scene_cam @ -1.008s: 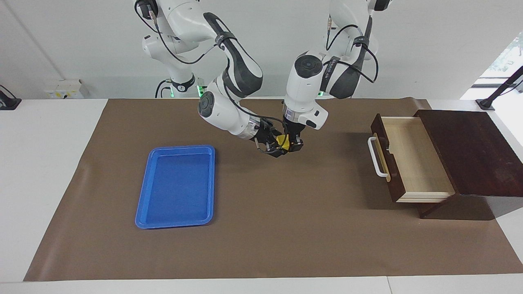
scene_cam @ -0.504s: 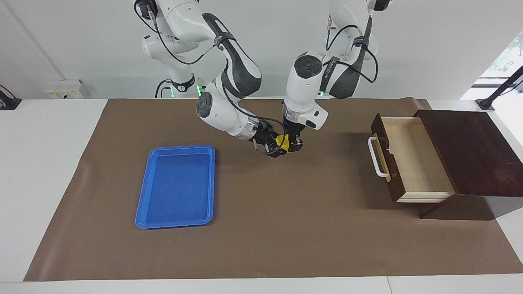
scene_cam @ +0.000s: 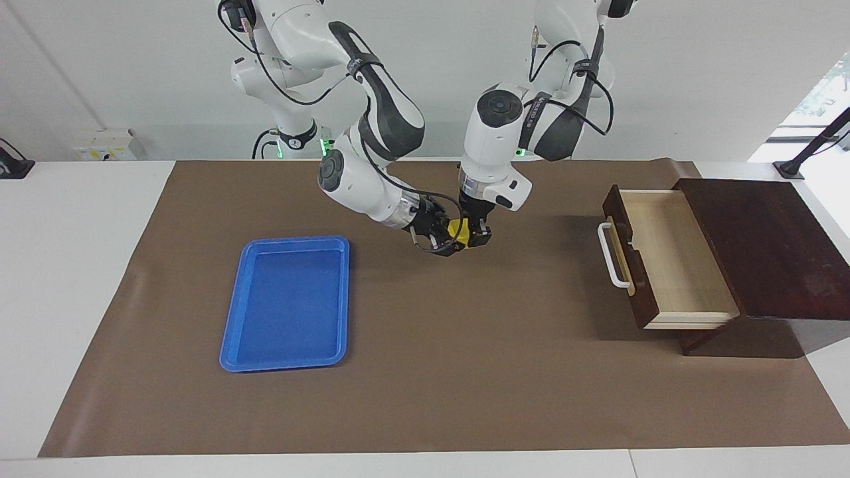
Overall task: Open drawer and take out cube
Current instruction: 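Close the right gripper on the cube and open the left gripper, then carry the cube to the tray with the right gripper while the left gripper withdraws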
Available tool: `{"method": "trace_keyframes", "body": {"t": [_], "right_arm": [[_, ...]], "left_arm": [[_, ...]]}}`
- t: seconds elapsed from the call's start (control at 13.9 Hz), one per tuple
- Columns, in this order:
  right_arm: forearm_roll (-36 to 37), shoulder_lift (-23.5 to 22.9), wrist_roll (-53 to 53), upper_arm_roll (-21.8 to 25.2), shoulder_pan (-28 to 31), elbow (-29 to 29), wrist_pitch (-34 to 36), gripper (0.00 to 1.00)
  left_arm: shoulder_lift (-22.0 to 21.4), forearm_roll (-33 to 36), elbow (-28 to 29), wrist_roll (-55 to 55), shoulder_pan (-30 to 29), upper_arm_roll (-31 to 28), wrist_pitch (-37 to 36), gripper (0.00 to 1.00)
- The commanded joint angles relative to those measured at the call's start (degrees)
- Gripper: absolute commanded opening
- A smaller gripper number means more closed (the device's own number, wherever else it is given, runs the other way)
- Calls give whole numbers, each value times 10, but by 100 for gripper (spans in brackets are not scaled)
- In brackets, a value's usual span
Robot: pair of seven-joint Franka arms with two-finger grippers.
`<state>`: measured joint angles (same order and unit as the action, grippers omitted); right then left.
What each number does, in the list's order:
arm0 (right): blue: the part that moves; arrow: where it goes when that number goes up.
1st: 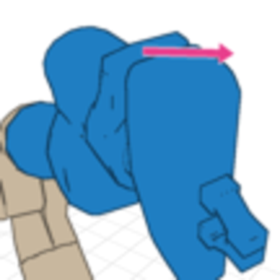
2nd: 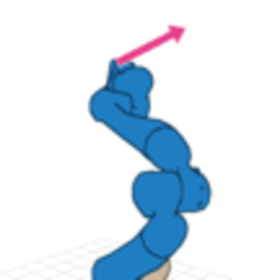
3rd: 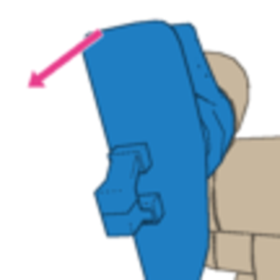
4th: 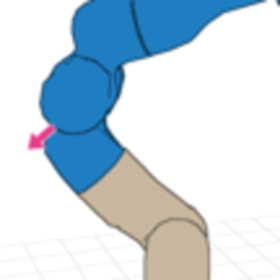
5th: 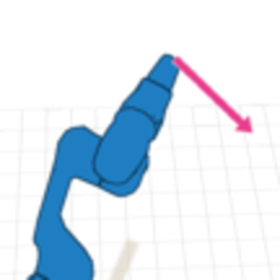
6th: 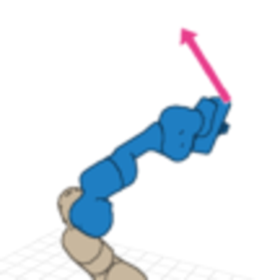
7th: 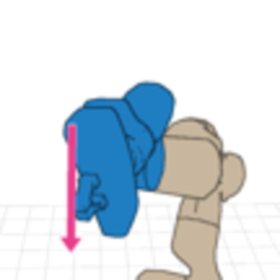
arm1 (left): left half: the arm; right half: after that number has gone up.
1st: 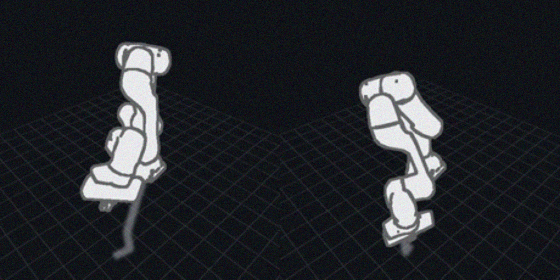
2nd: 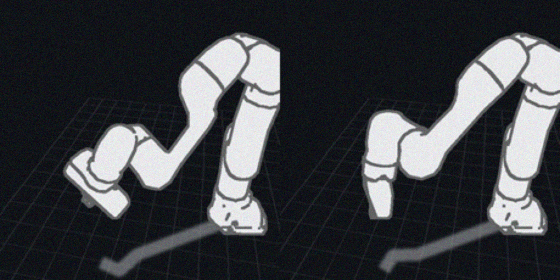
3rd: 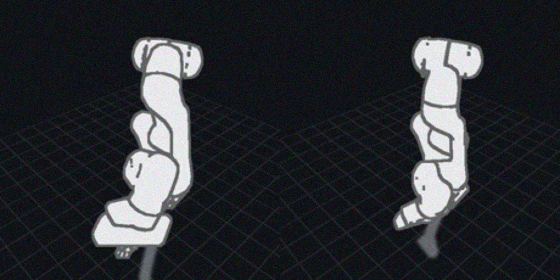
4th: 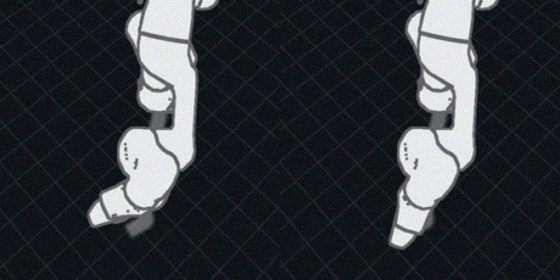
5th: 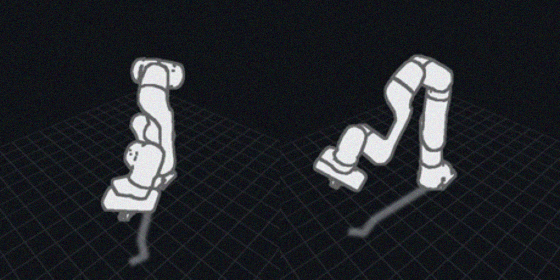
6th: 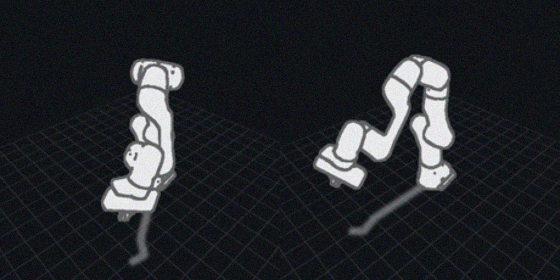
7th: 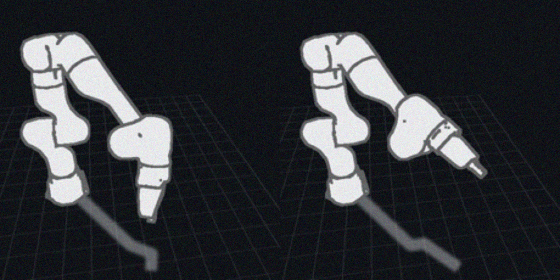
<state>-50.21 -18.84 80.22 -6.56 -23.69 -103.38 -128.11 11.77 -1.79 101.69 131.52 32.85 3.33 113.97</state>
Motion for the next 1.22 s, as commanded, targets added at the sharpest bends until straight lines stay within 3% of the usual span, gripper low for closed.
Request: {"method": "trace_keyframes", "body": {"t": [0.0,0.36,0.65,1.15], "right_arm": [[-13,-1,-24,-3,4,-1,0,0],[-13,-1,-24,-3,7,5,2,0],[-14,-2,-23,-2,22,19,9,0],[15,-20,-31,1,142,65,81,0]], "left_arm": [[-12,19,0,-16,-5,-7,1,100],[-18,32,-29,-34,-66,-10,-44,100],[-26,58,5,-88,-152,-10,-26,100],[-55,95,98,-174,-269,-10,71,100]]}}
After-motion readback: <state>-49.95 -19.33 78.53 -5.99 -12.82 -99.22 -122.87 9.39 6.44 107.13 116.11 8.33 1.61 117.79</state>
